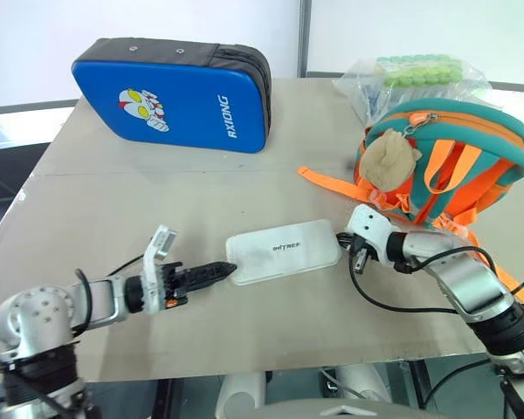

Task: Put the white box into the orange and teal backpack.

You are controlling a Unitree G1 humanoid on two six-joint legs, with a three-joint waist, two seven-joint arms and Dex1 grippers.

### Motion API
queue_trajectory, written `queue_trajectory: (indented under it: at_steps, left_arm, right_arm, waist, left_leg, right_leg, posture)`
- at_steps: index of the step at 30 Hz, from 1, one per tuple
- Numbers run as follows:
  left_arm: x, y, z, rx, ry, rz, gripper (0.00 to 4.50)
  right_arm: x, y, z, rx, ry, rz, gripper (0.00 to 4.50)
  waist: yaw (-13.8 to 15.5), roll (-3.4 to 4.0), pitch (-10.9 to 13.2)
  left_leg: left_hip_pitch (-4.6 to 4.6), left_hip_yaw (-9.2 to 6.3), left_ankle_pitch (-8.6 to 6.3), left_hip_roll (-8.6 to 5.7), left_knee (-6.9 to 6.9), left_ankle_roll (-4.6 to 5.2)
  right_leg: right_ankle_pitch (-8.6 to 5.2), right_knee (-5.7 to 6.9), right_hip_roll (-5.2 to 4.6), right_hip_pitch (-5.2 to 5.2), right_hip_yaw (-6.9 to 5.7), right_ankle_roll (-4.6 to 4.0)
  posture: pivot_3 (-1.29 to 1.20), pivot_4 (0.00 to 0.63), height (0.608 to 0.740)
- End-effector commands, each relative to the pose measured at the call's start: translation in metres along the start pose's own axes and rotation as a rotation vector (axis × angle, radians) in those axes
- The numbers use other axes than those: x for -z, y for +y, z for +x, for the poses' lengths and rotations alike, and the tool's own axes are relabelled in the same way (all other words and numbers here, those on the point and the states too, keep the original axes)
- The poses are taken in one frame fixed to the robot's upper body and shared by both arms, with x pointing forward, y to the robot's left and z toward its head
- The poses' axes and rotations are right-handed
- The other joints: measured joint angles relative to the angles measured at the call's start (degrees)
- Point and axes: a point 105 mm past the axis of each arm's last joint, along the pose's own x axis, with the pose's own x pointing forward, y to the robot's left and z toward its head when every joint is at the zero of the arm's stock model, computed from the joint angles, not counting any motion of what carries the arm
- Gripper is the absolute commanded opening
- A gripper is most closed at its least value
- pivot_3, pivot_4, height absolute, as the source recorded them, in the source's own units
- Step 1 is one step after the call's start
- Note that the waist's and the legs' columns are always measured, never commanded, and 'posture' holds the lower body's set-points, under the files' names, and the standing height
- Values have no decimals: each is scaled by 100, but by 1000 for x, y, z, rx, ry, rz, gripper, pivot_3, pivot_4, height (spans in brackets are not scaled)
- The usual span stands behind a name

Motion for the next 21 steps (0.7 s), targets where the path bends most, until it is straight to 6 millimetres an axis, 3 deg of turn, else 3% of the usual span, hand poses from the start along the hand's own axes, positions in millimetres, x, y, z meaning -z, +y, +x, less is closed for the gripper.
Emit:
queue_trajectory:
  at_steps: [1,6,10,11,13,14,18,21]
  left_arm:
    - [-5,-4,16,56,-26,-33,3961]
    - [-6,-10,31,132,-43,-85,3961]
    - [-4,-11,35,147,-52,-106,2964]
    - [-3,-12,36,162,-55,-115,2223]
    - [-1,-14,36,173,-64,-122,1334]
    - [-3,-13,35,173,-75,-124,1157]
    - [-10,-15,31,172,-124,-113,1113]
    - [-19,-18,25,177,-166,-93,1113]
  right_arm:
    - [-16,9,10,-56,-50,-60,0]
    - [-23,14,21,-81,-68,-88,0]
    - [-18,9,19,-51,-63,-66,0]
    - [-16,6,17,-34,-64,-54,0]
    - [-17,0,11,11,-83,-22,0]
    - [-19,-4,5,45,-107,-5,0]
    - [-26,-10,-18,93,-172,87,0]
    - [-34,-7,-58,140,-239,187,668]
  waist:
    - [3,4,-2]
    - [-12,-5,-8]
    - [2,-4,-7]
    - [11,-5,-8]
    - [25,-9,-11]
    - [28,-9,-10]
    - [21,-7,-9]
    - [32,-8,-9]
  left_leg:
    - [1,0,0,0,3,0]
    - [-1,-1,0,-2,19,0]
    - [-2,-4,0,-2,19,0]
    - [-3,-4,0,-2,19,0]
    - [-5,-4,0,-2,19,0]
    - [-4,-5,0,-3,19,0]
    - [-6,-10,0,-5,20,0]
    - [-10,-15,0,-4,19,0]
  right_leg:
    - [0,1,0,1,-1,-1]
    - [2,4,-1,5,7,1]
    - [1,3,-2,4,4,0]
    - [1,3,-2,4,3,0]
    - [1,3,-5,5,2,-1]
    - [1,3,-6,6,2,-1]
    - [1,3,-9,4,6,-1]
    - [1,2,-8,3,3,0]
  posture:
    - [0,150,740]
    - [0,150,740]
    - [0,150,740]
    - [0,150,740]
    - [0,150,740]
    - [0,150,740]
    - [0,150,740]
    - [0,150,740]
